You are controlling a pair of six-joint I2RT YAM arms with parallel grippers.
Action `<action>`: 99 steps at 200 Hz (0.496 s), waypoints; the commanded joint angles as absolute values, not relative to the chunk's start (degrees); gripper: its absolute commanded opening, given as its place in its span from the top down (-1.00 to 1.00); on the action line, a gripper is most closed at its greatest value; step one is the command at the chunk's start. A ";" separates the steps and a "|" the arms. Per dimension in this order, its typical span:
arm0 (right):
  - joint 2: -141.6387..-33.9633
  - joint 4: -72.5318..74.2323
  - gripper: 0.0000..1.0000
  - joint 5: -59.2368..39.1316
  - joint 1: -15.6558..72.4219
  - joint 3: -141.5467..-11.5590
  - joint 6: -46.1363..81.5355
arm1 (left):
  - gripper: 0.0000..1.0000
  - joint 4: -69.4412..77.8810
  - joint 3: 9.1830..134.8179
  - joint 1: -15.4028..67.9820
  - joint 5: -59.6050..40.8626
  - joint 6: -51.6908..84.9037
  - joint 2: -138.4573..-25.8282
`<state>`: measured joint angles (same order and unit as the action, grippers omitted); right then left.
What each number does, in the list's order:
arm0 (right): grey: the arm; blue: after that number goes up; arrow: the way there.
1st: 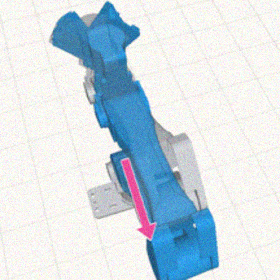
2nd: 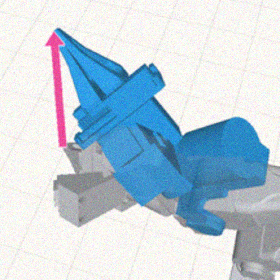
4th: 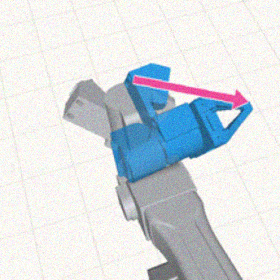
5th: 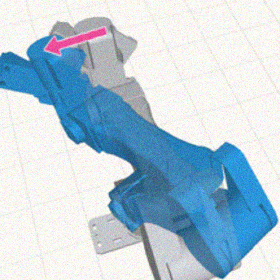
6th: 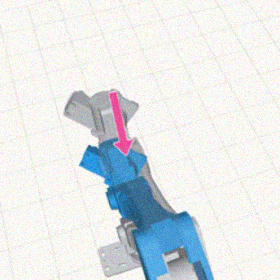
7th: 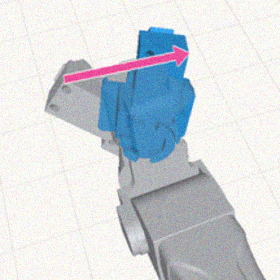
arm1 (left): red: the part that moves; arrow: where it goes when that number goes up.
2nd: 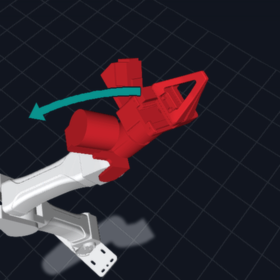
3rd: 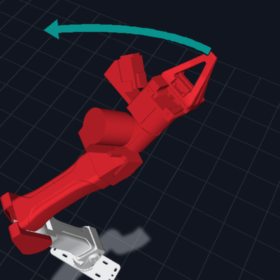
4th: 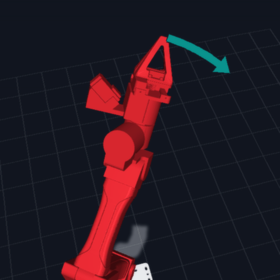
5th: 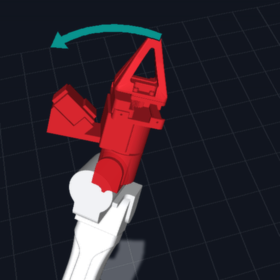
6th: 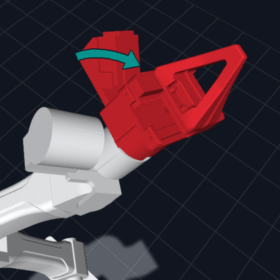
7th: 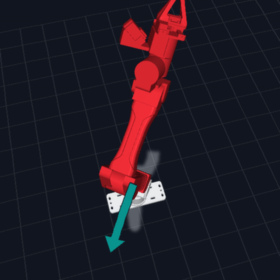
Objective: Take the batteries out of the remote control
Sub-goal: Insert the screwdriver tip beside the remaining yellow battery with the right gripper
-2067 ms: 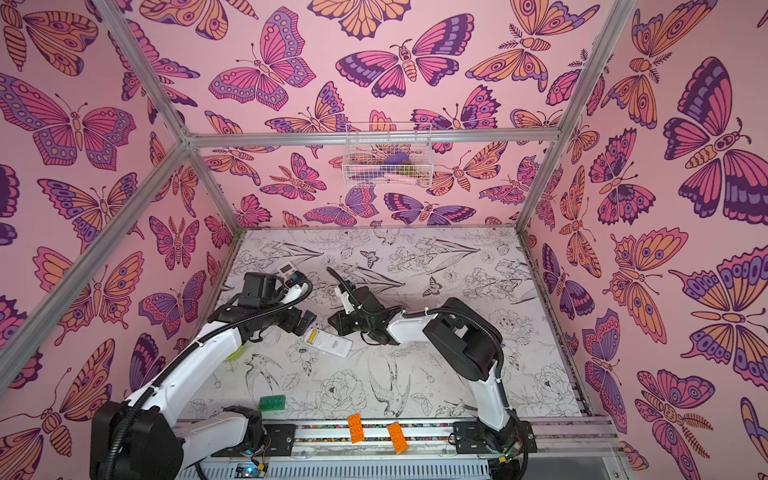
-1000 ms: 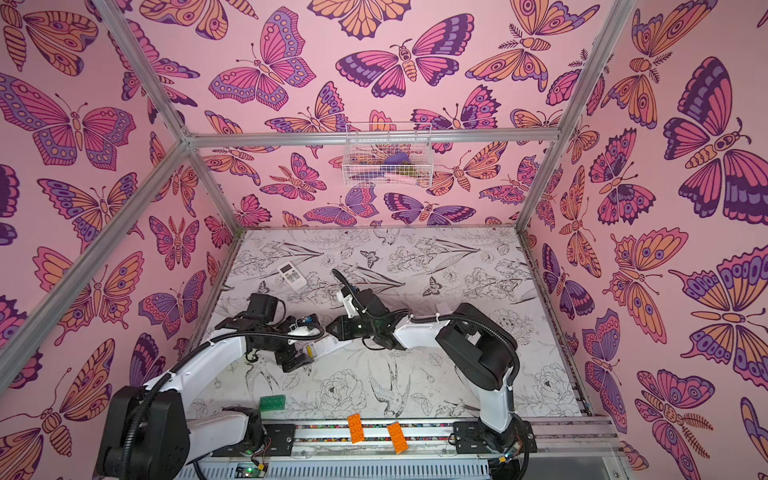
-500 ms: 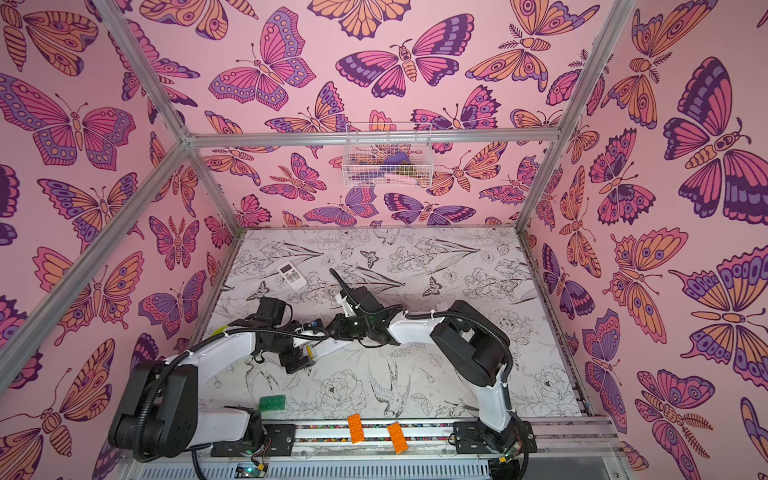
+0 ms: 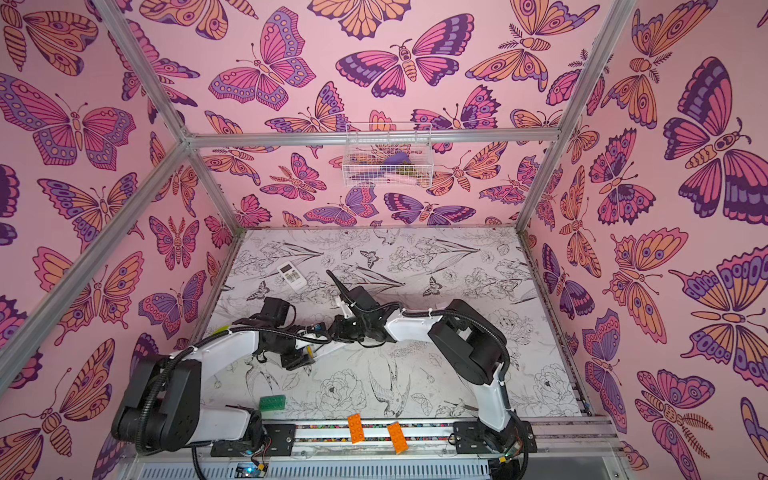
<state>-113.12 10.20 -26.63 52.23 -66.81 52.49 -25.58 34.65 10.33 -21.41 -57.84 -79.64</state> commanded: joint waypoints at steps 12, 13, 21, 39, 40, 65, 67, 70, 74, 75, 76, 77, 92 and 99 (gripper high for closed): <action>-114.47 7.50 1.00 -26.08 52.50 -68.52 52.92 | -0.18 -27.50 35.95 10.71 -21.90 -58.09 -80.50; -114.45 7.44 1.00 -26.09 52.49 -68.58 52.96 | -0.17 -27.51 35.90 10.76 -21.89 -58.09 -80.50; -114.51 7.17 1.00 -26.21 52.71 -68.96 52.83 | -0.14 -27.53 35.86 10.74 -21.93 -58.10 -80.39; -114.82 5.14 1.00 -25.32 53.13 -69.77 51.66 | -0.05 -27.59 35.99 10.76 -21.97 -58.51 -80.53; -114.89 5.12 1.00 -25.32 53.15 -69.82 51.63 | -0.05 -27.59 36.01 10.74 -21.97 -58.52 -80.60; -116.49 5.46 1.00 -25.73 53.09 -70.40 52.78 | 0.04 -27.60 36.30 10.73 -21.90 -58.27 -80.97; -116.51 5.56 1.00 -25.79 53.15 -70.40 52.86 | 0.04 -27.55 36.21 10.72 -21.89 -58.20 -80.93; -116.54 5.62 1.00 -25.79 53.17 -70.40 52.83 | 0.04 -27.59 36.18 10.80 -21.87 -58.19 -80.81; -116.62 5.71 1.00 -25.69 53.30 -70.40 52.78 | 0.05 -27.56 36.19 10.73 -21.88 -58.23 -80.76; -116.63 5.71 1.00 -25.63 53.32 -70.40 52.76 | 0.05 -27.58 36.15 10.73 -21.88 -58.25 -80.77; -116.58 5.71 1.00 -25.56 53.29 -70.40 52.75 | 0.05 -27.59 36.14 10.77 -21.84 -58.26 -80.73; -116.56 5.71 1.00 -25.52 53.32 -70.36 52.74 | 0.05 -27.55 36.13 10.79 -21.86 -58.27 -80.75; -117.51 6.21 1.00 -25.38 53.32 -70.12 53.21 | 0.07 -27.60 35.99 10.73 -21.95 -58.56 -80.71; -118.01 6.50 1.00 -25.75 53.28 -70.37 53.37 | 0.07 -27.53 35.99 10.73 -21.95 -58.69 -80.61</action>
